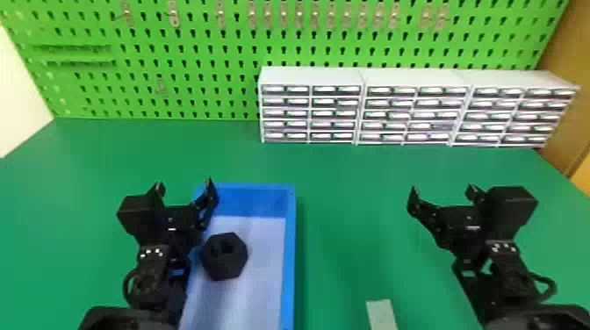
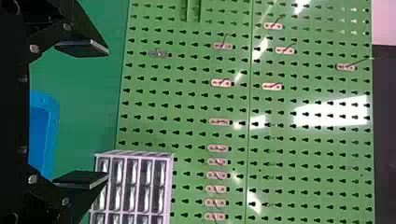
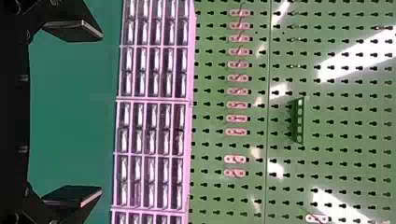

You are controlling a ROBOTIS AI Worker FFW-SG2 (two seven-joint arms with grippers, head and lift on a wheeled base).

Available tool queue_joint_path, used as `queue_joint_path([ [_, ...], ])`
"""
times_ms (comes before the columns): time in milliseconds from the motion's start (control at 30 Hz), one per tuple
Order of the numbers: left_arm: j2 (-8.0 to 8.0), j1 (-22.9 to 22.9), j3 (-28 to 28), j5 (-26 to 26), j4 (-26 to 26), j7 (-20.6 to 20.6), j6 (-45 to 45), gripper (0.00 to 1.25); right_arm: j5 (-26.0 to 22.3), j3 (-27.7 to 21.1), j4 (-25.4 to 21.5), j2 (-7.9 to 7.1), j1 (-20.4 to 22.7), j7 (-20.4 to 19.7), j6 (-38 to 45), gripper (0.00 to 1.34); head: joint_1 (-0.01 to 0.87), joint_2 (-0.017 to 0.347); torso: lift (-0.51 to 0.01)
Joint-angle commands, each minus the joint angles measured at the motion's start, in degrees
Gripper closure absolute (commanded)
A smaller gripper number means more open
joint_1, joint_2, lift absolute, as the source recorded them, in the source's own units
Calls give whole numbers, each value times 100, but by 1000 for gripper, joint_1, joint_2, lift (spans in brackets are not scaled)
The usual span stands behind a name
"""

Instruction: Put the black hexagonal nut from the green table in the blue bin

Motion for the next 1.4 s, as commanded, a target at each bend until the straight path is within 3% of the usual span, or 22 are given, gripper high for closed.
queue_joint_path([
  [0,6,14,2,0,-19,0,0,325,-1,-4,18,13,-52,0,0,140,657,57,-95],
  [400,6,23,-7,0,-19,0,0,323,8,58,35,-57,-96,0,0,140,657,57,-95],
  [1367,6,31,-86,9,-28,0,0,323,17,-22,35,-57,-113,0,9,140,657,57,-95],
])
